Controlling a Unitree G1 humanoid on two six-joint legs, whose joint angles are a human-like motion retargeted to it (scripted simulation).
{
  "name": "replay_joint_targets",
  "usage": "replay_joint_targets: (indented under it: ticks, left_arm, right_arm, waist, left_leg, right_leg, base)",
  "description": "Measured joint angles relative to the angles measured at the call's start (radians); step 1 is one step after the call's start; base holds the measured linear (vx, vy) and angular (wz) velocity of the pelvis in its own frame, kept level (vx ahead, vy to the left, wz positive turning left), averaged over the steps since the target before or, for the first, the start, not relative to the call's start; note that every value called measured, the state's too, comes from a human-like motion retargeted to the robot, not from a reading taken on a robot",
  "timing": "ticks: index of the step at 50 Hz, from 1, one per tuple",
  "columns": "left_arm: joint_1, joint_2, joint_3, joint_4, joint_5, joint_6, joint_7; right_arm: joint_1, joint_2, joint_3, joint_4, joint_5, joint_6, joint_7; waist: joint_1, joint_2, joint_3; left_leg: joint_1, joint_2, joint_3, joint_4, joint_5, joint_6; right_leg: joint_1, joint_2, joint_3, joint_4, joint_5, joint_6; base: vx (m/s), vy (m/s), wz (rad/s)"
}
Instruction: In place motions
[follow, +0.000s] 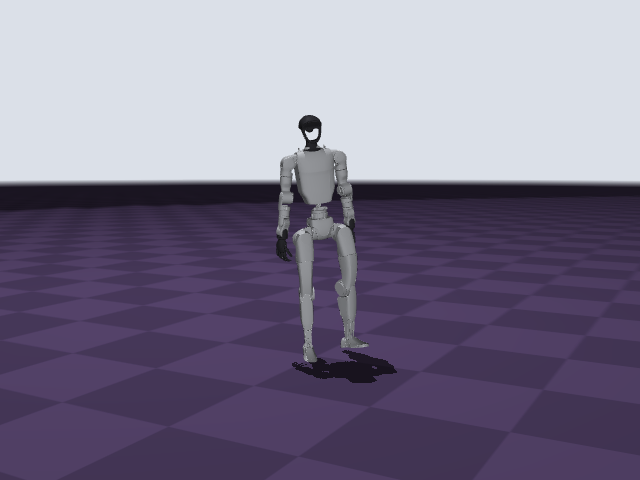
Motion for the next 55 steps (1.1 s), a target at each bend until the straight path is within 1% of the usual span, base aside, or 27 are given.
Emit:
replay_joint_targets:
  ticks: [7,15,19,22,40,55]
  left_arm:
    - [-0.032,0.013,-0.011,-0.039,0.009,0.005,-0.012]
    - [-0.058,0.007,-0.010,-0.076,0.003,0.018,-0.052]
    - [-0.061,0.009,-0.013,-0.066,0.024,0.032,-0.083]
    - [-0.060,0.014,-0.021,-0.052,0.039,0.033,-0.079]
    - [-0.012,0.034,0.021,0.012,0.035,0.041,-0.051]
    - [-0.016,0.026,0.020,0.005,0.033,0.043,-0.056]
  right_arm:
    - [-0.022,0.033,0.016,0.010,0.040,0.000,-0.002]
    - [-0.042,0.050,0.058,-0.031,-0.009,-0.018,0.015]
    - [-0.049,0.055,0.069,-0.054,-0.010,-0.025,0.020]
    - [-0.051,0.059,0.070,-0.061,-0.002,-0.028,0.021]
    - [-0.021,0.053,0.069,0.021,-0.011,-0.020,0.007]
    - [-0.030,0.058,0.074,0.001,-0.015,-0.021,0.013]
  waist:
    - [0.018,-0.006,-0.017]
    - [0.041,-0.017,-0.037]
    - [0.037,-0.019,-0.046]
    - [0.037,-0.023,-0.049]
    - [0.063,-0.049,-0.034]
    - [0.072,-0.051,-0.045]
  left_leg:
    - [0.004,-0.010,0.024,-0.029,-0.001,0.006]
    - [-0.001,-0.031,0.025,-0.034,-0.024,0.024]
    - [-0.005,-0.042,0.018,-0.039,-0.035,0.035]
    - [-0.005,-0.049,0.015,-0.042,-0.042,0.043]
    - [0.030,-0.082,-0.002,-0.050,-0.065,0.068]
    - [0.032,-0.086,-0.006,-0.050,-0.071,0.070]
  right_leg:
    - [-0.010,-0.010,0.007,0.005,0.001,0.013]
    - [-0.021,-0.031,0.003,0.009,0.006,0.033]
    - [-0.026,-0.039,-0.003,0.012,0.007,0.041]
    - [-0.027,-0.045,-0.006,0.014,0.008,0.047]
    - [0.013,-0.068,-0.030,0.020,0.002,0.067]
    - [0.022,-0.068,-0.035,0.015,-0.002,0.071]
  base:
    - [0.15,0.05,-0.06]
    - [0.15,0.07,-0.08]
    - [0.12,0.05,-0.02]
    - [0.13,0.05,0.01]
    - [0.11,0.02,0.02]
    - [0.01,0.00,0.01]
